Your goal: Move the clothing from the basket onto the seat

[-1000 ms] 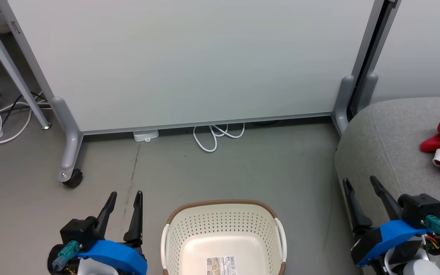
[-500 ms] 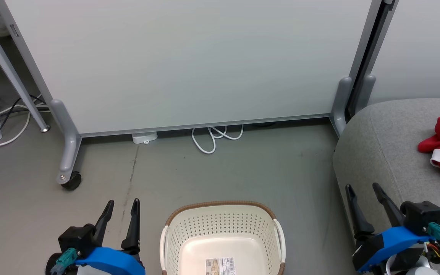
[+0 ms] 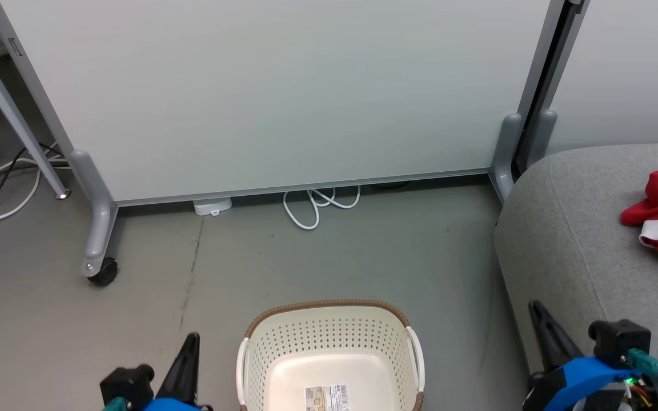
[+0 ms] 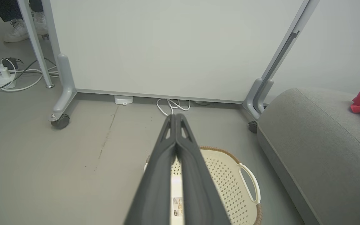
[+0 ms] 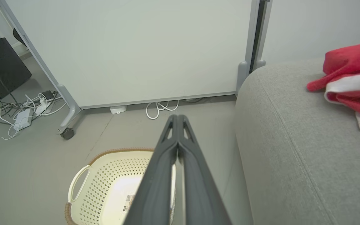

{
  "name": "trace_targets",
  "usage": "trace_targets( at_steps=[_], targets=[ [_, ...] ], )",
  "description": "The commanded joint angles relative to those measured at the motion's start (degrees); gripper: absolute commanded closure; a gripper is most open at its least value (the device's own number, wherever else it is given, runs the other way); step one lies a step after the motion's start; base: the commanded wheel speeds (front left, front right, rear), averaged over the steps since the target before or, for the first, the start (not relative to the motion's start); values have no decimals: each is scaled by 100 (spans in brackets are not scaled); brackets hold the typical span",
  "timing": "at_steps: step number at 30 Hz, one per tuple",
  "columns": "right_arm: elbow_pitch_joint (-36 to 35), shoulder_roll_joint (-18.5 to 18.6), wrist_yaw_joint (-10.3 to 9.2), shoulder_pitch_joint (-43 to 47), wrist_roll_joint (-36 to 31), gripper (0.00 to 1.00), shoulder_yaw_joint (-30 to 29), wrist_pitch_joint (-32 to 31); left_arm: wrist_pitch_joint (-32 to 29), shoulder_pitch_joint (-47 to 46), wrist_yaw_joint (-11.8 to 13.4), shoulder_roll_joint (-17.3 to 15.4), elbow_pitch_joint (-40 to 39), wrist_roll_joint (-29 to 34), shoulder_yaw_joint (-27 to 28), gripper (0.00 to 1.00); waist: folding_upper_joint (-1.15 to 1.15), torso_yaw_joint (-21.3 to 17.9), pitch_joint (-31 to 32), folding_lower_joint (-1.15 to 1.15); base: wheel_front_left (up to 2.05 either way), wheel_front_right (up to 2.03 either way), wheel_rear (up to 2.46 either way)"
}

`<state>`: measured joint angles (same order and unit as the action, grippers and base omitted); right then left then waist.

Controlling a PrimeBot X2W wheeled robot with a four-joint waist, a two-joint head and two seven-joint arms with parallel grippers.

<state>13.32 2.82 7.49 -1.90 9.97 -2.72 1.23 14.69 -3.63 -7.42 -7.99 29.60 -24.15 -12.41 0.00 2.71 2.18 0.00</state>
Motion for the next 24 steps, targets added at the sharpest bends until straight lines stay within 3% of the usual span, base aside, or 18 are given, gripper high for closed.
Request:
trace_targets(
  at_steps=[1, 6, 24],
  targets=[
    [40, -2, 0, 13, 21, 100, -6, -7, -7, 33, 0, 8, 25, -19, 5, 100, 0, -1, -1, 0, 0, 0, 0],
    [279, -18, 0, 130, 106, 100, -7, -41, -34, 262, 0, 80, 208, -91, 24, 100, 0, -5, -3, 0, 0, 0, 0],
    [216, -11, 0, -18, 2017, 100, -96, -214, -525, 120, -2, 180, -215, -1670, 468, 100, 0, -43, -37, 0, 0, 0, 0]
  ],
)
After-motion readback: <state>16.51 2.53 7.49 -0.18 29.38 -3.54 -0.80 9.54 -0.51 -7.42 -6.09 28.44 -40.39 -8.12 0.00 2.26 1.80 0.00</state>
